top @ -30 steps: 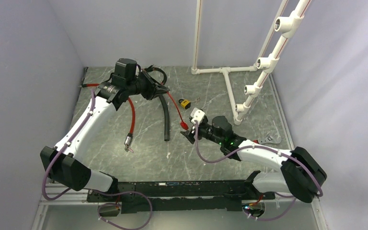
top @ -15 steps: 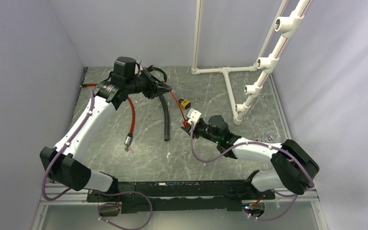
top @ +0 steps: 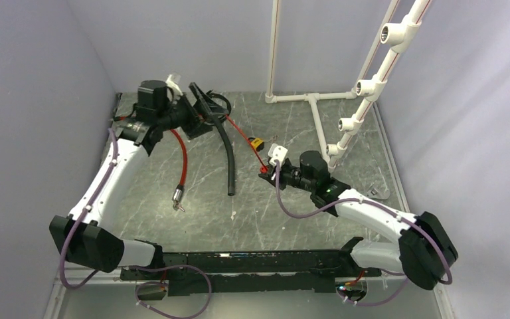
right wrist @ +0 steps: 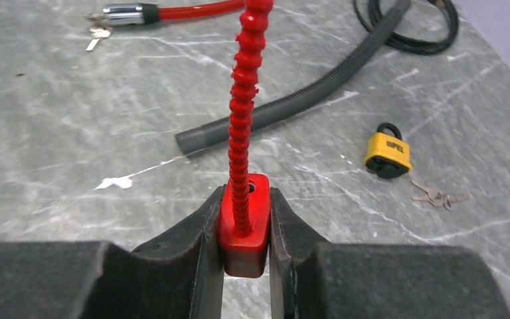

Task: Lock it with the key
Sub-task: Lock the lock.

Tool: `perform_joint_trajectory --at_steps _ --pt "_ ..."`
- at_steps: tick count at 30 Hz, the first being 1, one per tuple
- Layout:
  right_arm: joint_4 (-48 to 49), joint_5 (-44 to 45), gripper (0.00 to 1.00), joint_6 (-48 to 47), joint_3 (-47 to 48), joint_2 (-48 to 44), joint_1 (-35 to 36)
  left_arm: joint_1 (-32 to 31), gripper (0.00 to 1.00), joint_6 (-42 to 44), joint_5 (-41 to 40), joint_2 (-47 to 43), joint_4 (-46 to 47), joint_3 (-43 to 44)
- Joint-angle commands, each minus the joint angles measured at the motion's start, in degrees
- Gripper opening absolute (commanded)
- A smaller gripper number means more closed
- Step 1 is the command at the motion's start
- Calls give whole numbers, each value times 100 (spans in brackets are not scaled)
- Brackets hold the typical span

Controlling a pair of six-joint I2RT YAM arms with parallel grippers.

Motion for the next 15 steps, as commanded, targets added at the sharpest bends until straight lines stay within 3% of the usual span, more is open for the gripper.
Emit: perform_joint_trajectory --at_steps 1,5,9,12,15 --pt "-1662 -1070 0 -427 764 -433 -24 949 100 1981 607 -303 -210 33" --pt "-3237 -1796 0 -767 1344 -404 -50 1312 100 4371 672 -460 -755 409" --pt "-4416 -2346 0 -1025 1855 -165 -55 1308 99 7406 1517 -696 -1361 857" --pt "-5067 -2545 0 -1215 2168 70 -51 1299 93 9455 2003 -686 -2640 1243" --pt "-5588 -2682 0 -1381 2444 291 -51 1281 85 10763 2406 -446 -3992 1746"
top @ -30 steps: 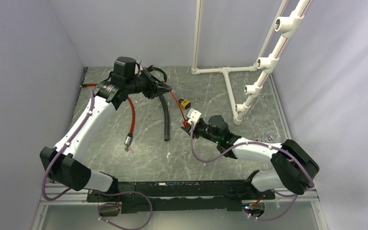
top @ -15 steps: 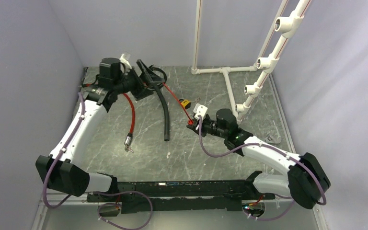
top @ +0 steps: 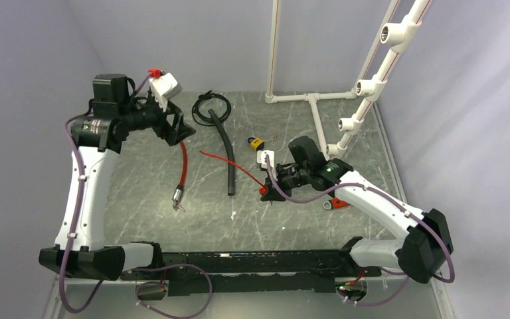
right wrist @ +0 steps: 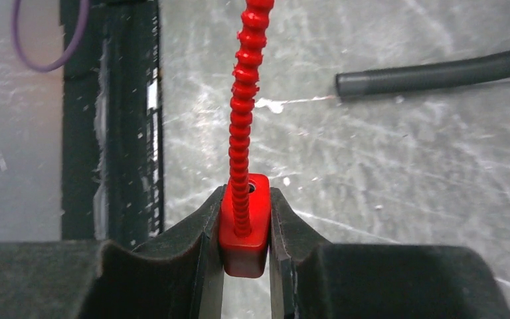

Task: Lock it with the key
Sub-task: Lock the lock.

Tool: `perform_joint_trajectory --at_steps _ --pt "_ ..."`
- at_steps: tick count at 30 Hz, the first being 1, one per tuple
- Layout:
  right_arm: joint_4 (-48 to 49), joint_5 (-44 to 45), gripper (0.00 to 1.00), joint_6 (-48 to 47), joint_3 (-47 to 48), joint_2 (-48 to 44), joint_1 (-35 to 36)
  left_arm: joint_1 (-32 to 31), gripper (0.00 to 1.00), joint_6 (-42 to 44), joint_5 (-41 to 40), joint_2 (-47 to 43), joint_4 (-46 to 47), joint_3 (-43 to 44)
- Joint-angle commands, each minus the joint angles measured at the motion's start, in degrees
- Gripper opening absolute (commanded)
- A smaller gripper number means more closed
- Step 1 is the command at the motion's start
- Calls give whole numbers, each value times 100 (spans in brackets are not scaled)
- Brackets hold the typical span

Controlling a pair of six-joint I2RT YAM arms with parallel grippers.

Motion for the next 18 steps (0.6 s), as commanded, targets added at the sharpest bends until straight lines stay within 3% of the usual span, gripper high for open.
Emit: perform_joint_trajectory --at_steps 1,5,10,18 --pt "-1195 -585 0 -453 556 249 -16 -76 82 3398 1039 136 -2256 709" --pt "-1383 -653 0 -469 724 370 -16 -733 74 3672 1043 219 -2619 652" --pt "-1500 -774 0 -502 851 443 -16 -1866 69 3019 367 -114 -1424 -170" --pt "-1542 -885 0 -555 970 419 -8 -2850 59 2939 -86 133 -1177 -285"
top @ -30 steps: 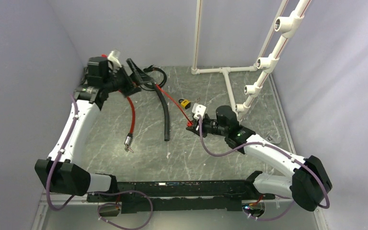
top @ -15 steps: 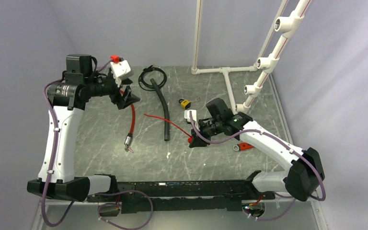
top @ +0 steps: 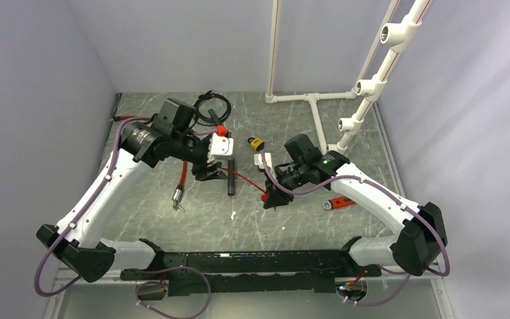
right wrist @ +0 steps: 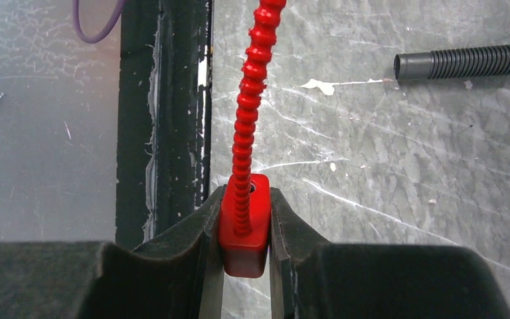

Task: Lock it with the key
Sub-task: Lock the lock.

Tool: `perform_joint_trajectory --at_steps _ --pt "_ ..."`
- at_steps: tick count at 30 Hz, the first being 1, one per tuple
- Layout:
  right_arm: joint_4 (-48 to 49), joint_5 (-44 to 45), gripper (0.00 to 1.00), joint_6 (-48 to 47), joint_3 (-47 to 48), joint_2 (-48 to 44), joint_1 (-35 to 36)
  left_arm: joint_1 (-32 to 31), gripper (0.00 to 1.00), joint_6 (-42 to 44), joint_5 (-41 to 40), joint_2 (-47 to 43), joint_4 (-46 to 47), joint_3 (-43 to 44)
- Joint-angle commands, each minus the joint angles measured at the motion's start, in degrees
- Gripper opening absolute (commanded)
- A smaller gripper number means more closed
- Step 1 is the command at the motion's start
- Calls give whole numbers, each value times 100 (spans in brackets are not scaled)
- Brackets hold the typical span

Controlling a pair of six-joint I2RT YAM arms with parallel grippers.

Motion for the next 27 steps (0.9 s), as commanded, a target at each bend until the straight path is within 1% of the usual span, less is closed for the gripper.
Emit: perform_joint_trajectory --at_steps 1,4,7,8,9,10,11,12,14,15,17,18,19,21,22,27 --pt "6 -346 0 -181 313 -56 -7 -322 59 29 -227 40 363 16" --pt "17 -408 0 -187 331 -104 -8 -578 54 145 -378 45 340 -152" --pt "56 -480 0 -201 306 -198 -7 -786 44 252 -631 24 331 -325" --pt "88 -506 0 -201 280 -244 -7 -805 42 190 -673 2 378 -349" --pt "122 -516 0 -198 254 -283 -8 -814 37 98 -676 -15 428 -352" --pt "163 -530 0 -189 223 -328 -7 -817 26 -21 -637 -19 469 -348" --pt "249 -531 0 -145 173 -381 -12 -815 11 -169 -566 -19 493 -330" --pt "362 -519 0 -74 108 -427 -20 -816 1 -376 -509 -23 543 -331" --pt "529 -562 11 56 -30 -566 -75 -815 0 -810 -494 -115 778 -389" --pt "614 -599 20 118 -119 -636 -115 -817 0 -948 -478 -188 898 -421" --pt "821 -644 47 310 -308 -810 -244 -799 0 -1127 -592 -363 1113 -500" --pt "966 -598 55 430 -439 -929 -321 -792 0 -1116 -608 -438 1144 -522" --pt "1146 -576 61 542 -580 -1059 -433 -768 0 -1121 -600 -489 1148 -527" --pt "1529 -622 69 769 -859 -1342 -683 -693 0 -1254 -483 -574 1196 -513" --pt "1705 -688 72 849 -978 -1473 -791 -632 0 -1322 -369 -619 1217 -499" --pt "2176 -678 73 1061 -1186 -1820 -877 -538 0 -1392 -106 -742 1278 -536"
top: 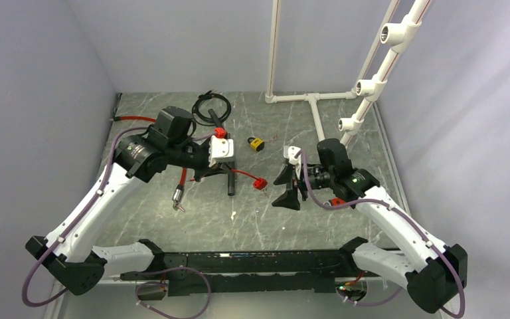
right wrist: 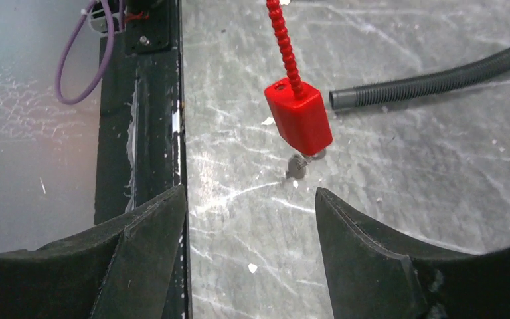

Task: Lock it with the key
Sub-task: Lock the lock.

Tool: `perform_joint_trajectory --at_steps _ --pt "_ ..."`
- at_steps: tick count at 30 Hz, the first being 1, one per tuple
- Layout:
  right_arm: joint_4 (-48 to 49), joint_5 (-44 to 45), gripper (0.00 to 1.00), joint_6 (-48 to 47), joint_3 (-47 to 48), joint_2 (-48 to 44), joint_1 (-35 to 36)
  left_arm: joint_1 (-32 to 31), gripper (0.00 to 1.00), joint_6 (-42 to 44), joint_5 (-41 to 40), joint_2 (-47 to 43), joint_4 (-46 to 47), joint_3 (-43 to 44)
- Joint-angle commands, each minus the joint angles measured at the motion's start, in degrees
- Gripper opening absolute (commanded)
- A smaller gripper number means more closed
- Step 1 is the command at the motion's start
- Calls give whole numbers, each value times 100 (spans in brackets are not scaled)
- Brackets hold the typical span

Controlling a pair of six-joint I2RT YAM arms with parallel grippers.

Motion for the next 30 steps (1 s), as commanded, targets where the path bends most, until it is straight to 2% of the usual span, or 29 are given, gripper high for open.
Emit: perform_joint_trajectory --at_steps 1,9,16,22,30 --pt "836 -197 74 324 -43 -233 -5 61 0 -237 403 -197 366 28" --pt "1091 -226 78 487 92 -45 -1 79 0 31 907 -240 288 73" --pt "1170 -754 74 422 118 136 -1 79 0 1 1087 -259 387 100" --pt "1290 -1034 69 313 82 171 13 83 0 -3 1128 -286 469 63" --pt "1188 -1151 57 150 138 285 30 79 0 -128 1146 -273 636 36"
